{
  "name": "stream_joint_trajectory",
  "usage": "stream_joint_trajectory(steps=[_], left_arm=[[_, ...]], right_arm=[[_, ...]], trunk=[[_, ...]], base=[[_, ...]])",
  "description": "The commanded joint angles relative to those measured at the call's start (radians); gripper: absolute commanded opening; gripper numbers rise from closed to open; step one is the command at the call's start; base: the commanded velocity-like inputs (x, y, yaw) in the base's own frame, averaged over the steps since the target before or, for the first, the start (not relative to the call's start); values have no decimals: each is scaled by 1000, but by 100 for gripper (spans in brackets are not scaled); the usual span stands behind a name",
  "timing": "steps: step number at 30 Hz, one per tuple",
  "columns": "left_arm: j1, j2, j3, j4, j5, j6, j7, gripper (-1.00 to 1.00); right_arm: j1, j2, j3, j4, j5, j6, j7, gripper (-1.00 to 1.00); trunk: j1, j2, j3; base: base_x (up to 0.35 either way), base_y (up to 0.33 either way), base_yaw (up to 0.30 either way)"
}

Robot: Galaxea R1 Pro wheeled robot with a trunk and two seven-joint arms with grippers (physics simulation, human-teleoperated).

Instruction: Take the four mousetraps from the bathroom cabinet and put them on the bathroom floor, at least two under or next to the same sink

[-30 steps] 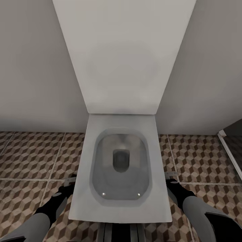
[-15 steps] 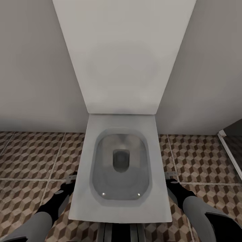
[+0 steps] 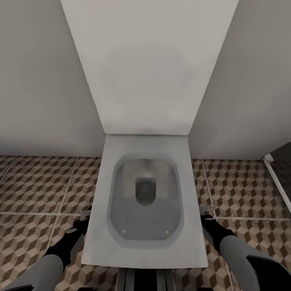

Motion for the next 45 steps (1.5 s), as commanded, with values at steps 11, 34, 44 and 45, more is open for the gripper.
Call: stream_joint_trajectory(steps=[11, 34, 44, 45], left_arm=[[0, 1, 7, -1, -3, -2, 2, -100], [-1, 14, 7, 66, 1, -109, 4, -100], [-1, 21, 4, 120, 0, -155, 4, -100], [-1, 22, 4, 122, 0, -166, 4, -100]], right_arm=[[0, -1, -8, -2, 10, 5, 0, -100], [0, 1, -8, -2, 10, 4, 0, -100], [0, 1, -7, -2, 10, 4, 0, -100], [0, 1, -7, -2, 10, 4, 0, -100]], trunk=[[0, 0, 0], [0, 0, 0], [0, 0, 0], [0, 0, 0]], base=[[0, 0, 0], [0, 0, 0], [0, 0, 0], [0, 0, 0]])
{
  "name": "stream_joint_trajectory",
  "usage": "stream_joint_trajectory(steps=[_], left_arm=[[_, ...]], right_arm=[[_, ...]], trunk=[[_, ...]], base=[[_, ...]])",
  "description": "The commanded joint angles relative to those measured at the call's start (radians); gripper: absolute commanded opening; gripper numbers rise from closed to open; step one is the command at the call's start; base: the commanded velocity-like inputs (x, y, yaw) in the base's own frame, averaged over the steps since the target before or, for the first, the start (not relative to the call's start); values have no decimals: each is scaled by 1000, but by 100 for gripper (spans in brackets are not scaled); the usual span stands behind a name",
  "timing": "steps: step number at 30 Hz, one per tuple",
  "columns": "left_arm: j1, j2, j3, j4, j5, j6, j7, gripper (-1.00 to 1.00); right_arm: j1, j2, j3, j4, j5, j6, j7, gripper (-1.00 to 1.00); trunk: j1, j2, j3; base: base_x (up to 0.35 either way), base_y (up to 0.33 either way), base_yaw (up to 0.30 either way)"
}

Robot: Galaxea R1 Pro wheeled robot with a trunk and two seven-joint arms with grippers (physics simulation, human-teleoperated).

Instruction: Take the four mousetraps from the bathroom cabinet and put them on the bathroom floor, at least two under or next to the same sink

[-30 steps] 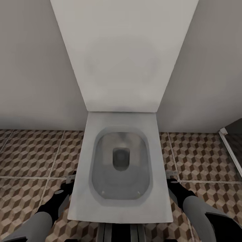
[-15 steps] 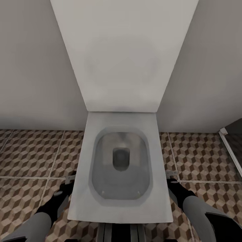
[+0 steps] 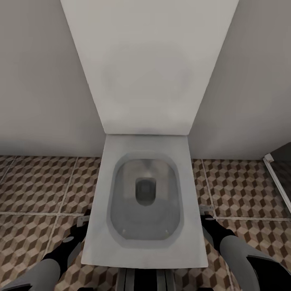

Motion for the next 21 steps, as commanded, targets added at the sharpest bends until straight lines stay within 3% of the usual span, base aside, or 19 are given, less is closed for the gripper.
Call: stream_joint_trajectory(steps=[1, 21], left_arm=[[-1, 0, 3, 2, -2, -8, -1, -100], [-1, 1, 3, 22, 0, -31, -1, -100]], right_arm=[[0, 1, -8, -2, 10, 5, 0, -100], [0, -1, -8, -2, 10, 5, 1, -100]], trunk=[[0, 0, 0], [0, 0, 0]], base=[[0, 0, 0], [0, 0, 0]])
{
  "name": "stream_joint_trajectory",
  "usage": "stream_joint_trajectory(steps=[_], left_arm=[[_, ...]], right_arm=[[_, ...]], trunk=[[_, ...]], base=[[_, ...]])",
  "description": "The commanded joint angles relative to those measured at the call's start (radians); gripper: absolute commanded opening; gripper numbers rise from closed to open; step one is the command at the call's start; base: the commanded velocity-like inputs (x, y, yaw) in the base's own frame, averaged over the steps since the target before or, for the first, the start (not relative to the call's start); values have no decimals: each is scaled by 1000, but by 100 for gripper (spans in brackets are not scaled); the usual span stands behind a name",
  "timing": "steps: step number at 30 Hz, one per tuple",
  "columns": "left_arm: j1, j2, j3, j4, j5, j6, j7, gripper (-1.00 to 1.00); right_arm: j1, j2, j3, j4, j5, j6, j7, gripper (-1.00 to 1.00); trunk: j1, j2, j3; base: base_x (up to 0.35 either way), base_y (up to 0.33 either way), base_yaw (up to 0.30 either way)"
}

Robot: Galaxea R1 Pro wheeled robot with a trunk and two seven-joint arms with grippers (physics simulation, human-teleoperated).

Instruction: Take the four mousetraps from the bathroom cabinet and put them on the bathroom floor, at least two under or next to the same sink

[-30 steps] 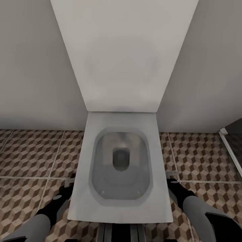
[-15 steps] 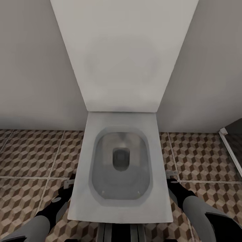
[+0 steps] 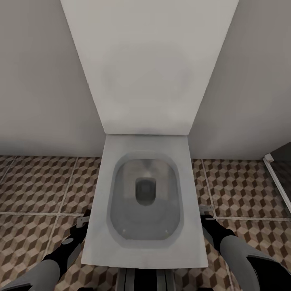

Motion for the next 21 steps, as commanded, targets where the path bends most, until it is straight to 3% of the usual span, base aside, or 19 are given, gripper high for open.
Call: stream_joint_trajectory(steps=[1, 21], left_arm=[[-1, 0, 4, 1, -2, -4, -1, -100], [-1, -2, 4, 31, -1, -4, 1, -100]], right_arm=[[0, 1, -8, -2, 10, 5, 0, -100], [0, 1, -7, -2, 10, 5, 1, -100]], trunk=[[0, 0, 0], [0, 0, 0]], base=[[0, 0, 0], [0, 0, 0]])
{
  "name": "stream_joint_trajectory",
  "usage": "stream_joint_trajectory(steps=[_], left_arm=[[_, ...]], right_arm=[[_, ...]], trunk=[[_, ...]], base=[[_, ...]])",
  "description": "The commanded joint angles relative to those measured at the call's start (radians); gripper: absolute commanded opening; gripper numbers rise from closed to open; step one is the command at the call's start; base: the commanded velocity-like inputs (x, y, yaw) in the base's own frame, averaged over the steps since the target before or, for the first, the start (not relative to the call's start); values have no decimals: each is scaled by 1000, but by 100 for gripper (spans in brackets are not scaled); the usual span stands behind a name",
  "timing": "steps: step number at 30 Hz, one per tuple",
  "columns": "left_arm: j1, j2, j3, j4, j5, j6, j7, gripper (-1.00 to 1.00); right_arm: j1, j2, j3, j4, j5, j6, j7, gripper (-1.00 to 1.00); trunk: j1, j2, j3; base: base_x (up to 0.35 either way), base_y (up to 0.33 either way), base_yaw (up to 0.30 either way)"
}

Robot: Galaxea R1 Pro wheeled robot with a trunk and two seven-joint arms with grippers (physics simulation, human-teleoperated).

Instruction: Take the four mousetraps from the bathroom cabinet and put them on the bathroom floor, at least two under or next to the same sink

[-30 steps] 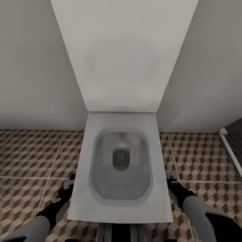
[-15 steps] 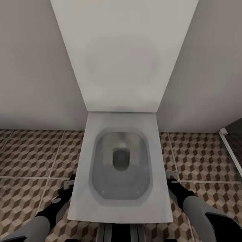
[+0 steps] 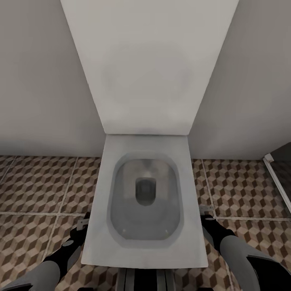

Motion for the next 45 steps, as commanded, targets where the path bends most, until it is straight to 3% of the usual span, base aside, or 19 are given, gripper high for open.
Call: stream_joint_trajectory(steps=[1, 24, 25, 45], left_arm=[[-1, 0, 4, 2, -2, -4, 0, -100], [-1, 0, 3, 17, -2, -4, 0, -100], [-1, 0, 3, 18, -1, -4, 0, 100], [-1, -1, 3, 18, -2, -4, 0, 100]], right_arm=[[0, 1, -8, -2, 10, 5, 0, -100], [0, 1, -7, -3, 10, 5, 0, -100], [0, 1, -7, -3, 10, 5, 0, -100], [0, 1, -7, -3, 10, 5, 0, -100]], trunk=[[0, 0, 0], [0, 0, 0], [0, 0, 0], [0, 0, 0]], base=[[0, 0, 0], [0, 0, 0], [0, 0, 0], [0, 0, 0]])
